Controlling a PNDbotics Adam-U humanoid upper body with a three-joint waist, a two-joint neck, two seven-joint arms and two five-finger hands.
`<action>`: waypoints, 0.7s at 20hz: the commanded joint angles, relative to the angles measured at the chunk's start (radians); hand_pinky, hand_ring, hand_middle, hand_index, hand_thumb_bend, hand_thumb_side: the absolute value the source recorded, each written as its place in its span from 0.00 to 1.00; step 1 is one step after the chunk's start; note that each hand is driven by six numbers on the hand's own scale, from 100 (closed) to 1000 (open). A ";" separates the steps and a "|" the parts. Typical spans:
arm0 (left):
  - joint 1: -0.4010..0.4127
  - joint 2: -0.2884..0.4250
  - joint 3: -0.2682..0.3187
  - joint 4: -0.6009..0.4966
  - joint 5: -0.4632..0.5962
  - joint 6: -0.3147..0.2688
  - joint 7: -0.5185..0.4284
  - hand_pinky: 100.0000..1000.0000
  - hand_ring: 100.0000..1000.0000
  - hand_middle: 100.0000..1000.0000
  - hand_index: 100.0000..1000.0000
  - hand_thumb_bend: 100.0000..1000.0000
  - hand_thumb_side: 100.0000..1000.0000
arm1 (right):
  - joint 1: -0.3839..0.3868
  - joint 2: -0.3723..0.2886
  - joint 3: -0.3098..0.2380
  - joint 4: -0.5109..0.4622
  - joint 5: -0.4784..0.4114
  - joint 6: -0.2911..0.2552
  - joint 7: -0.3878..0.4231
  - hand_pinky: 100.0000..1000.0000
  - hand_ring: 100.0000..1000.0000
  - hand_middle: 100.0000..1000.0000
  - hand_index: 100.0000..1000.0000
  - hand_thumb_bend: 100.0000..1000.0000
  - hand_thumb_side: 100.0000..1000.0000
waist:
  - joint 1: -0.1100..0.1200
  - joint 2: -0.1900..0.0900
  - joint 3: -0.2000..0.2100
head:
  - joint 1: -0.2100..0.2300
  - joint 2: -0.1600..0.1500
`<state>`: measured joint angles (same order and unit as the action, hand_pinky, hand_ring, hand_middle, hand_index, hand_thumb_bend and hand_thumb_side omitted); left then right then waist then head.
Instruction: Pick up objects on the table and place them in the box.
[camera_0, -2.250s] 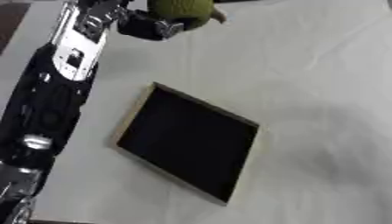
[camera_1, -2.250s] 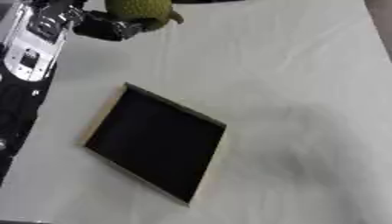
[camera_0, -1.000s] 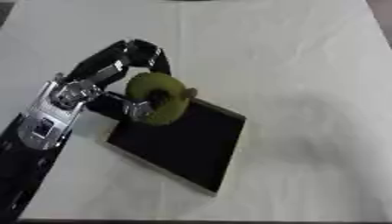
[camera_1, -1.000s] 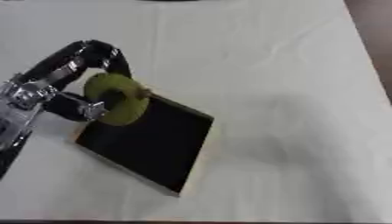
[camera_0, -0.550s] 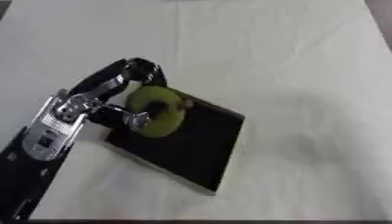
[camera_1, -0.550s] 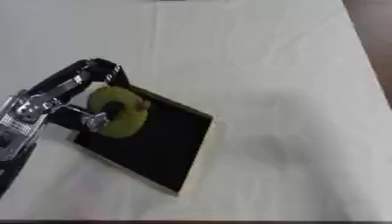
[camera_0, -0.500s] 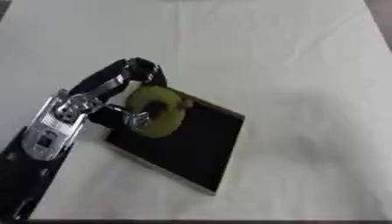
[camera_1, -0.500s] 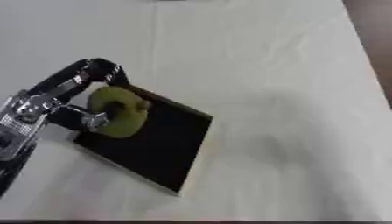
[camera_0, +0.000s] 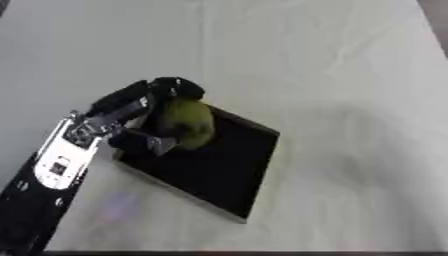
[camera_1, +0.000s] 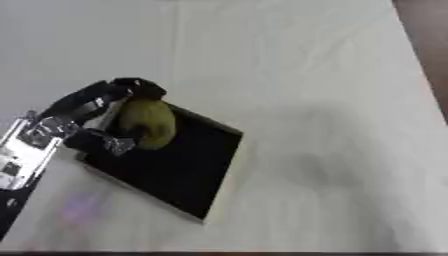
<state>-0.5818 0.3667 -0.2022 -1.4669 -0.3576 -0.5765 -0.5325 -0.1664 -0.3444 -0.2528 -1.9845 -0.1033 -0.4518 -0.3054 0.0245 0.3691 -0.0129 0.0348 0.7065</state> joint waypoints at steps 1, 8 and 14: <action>0.003 0.002 0.024 -0.019 -0.021 -0.174 -0.198 0.89 0.77 0.90 0.94 0.00 0.30 | -0.004 -0.014 -0.011 -0.016 0.007 0.002 -0.007 0.71 0.69 0.51 0.70 0.00 0.59 | -0.001 -0.019 0.001 | -0.004 -0.008; 0.029 -0.014 0.115 -0.091 0.072 -0.145 -0.191 0.90 0.75 0.90 0.94 0.00 0.47 | -0.003 -0.016 -0.014 -0.016 0.010 -0.001 -0.014 0.70 0.69 0.51 0.70 0.00 0.59 | -0.005 -0.021 0.009 | -0.016 -0.010; 0.054 -0.017 0.211 -0.223 0.160 -0.073 -0.107 0.87 0.72 0.89 0.91 0.00 0.50 | -0.002 -0.019 -0.016 -0.016 0.013 -0.005 -0.020 0.70 0.68 0.51 0.70 0.00 0.58 | -0.009 -0.023 0.018 | -0.025 -0.014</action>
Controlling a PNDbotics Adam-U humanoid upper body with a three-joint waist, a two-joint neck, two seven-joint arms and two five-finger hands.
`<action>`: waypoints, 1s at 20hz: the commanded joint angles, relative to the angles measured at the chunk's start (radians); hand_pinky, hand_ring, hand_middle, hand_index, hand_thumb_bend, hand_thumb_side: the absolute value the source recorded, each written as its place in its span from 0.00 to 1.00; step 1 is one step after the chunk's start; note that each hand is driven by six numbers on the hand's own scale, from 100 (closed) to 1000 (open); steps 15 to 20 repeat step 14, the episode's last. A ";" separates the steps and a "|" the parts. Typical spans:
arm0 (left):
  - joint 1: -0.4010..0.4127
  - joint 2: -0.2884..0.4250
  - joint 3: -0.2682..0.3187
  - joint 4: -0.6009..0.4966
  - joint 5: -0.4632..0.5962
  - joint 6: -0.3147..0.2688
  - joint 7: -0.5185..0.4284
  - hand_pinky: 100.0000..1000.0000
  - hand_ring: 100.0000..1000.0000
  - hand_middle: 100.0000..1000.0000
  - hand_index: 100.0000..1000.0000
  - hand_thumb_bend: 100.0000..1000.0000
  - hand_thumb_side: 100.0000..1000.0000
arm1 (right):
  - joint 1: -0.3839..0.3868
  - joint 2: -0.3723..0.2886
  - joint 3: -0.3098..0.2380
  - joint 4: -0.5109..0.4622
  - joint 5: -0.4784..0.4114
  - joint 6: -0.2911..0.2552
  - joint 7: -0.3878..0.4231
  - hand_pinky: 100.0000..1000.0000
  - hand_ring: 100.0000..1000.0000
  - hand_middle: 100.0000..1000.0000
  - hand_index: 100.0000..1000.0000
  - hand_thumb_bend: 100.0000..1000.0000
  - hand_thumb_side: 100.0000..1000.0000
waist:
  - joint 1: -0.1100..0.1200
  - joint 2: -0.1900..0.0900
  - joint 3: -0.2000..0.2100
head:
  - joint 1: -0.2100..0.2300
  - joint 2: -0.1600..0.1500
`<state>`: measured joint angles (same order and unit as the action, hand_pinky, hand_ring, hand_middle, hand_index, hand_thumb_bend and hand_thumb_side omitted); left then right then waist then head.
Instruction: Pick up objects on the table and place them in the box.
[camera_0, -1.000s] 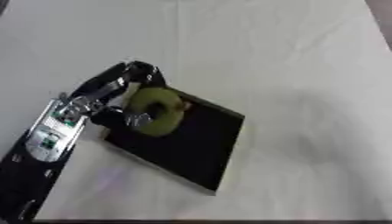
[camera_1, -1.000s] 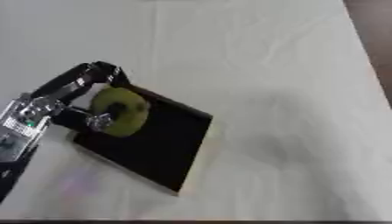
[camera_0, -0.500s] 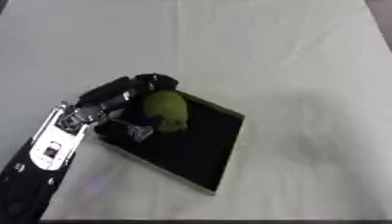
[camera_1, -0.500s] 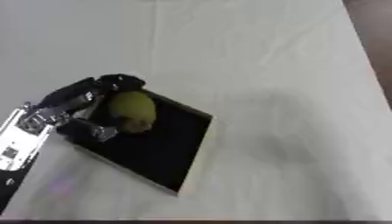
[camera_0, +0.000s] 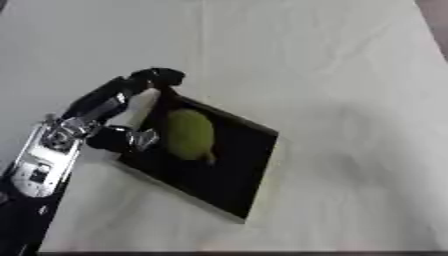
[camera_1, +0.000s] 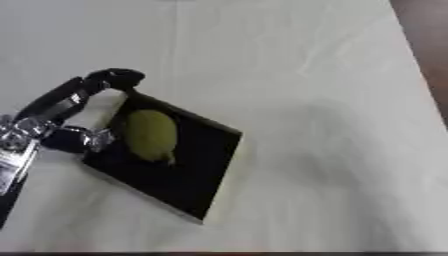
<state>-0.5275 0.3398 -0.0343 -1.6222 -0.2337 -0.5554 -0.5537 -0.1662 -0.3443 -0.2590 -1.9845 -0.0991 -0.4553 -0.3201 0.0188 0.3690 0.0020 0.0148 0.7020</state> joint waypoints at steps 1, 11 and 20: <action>0.008 0.012 0.056 -0.091 0.051 -0.086 -0.071 0.86 0.72 0.89 0.90 0.00 0.51 | -0.001 -0.019 -0.010 -0.016 0.009 -0.002 -0.007 0.70 0.68 0.51 0.70 0.00 0.59 | -0.003 -0.023 0.004 | -0.006 -0.011; 0.132 0.022 0.261 -0.238 0.205 0.035 0.083 0.82 0.68 0.84 0.84 0.00 0.52 | 0.005 -0.031 -0.024 -0.016 0.020 -0.019 -0.027 0.70 0.68 0.51 0.70 0.00 0.56 | -0.008 -0.025 0.030 | -0.020 -0.033; 0.192 0.026 0.336 -0.266 0.251 0.072 0.129 0.81 0.67 0.83 0.84 0.00 0.52 | 0.000 -0.052 -0.023 -0.016 0.025 -0.041 -0.032 0.70 0.67 0.51 0.69 0.00 0.52 | -0.010 -0.017 0.033 | -0.012 -0.050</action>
